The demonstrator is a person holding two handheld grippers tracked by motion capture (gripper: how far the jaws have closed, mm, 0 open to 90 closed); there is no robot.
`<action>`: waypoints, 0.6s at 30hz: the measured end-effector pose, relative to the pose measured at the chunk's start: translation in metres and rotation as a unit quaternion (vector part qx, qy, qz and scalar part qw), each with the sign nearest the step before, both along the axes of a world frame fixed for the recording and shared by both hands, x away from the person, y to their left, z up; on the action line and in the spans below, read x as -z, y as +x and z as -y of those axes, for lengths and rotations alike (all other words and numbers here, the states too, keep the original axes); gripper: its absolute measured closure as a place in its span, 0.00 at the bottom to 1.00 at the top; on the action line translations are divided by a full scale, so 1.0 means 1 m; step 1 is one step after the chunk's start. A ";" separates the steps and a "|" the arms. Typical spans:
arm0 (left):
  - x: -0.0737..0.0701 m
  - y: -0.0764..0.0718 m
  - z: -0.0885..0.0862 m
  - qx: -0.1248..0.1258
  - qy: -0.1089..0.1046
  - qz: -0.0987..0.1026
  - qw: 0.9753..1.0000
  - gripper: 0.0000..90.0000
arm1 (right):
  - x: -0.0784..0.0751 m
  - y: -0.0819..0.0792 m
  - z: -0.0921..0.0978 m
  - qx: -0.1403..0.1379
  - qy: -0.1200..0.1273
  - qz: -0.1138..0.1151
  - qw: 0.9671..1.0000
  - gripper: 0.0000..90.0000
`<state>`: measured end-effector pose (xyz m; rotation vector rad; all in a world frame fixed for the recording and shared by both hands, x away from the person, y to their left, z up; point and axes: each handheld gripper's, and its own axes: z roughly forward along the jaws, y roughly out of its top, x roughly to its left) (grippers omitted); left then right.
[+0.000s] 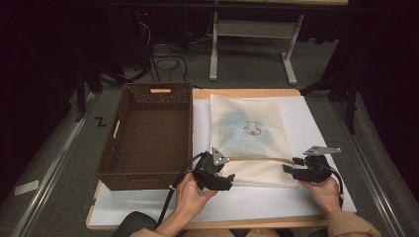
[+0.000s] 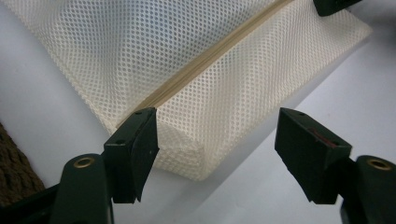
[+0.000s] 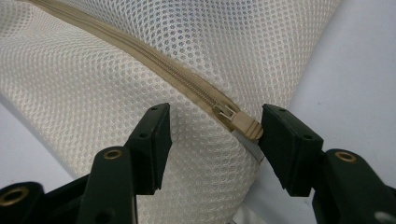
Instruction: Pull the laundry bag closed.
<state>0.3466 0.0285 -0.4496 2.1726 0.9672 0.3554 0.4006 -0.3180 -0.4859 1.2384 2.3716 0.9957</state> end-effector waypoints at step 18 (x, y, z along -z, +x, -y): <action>0.021 -0.004 -0.002 0.005 -0.008 -0.021 1.000 0.36 | -0.002 -0.001 0.000 0.000 0.003 0.007 1.000 0.49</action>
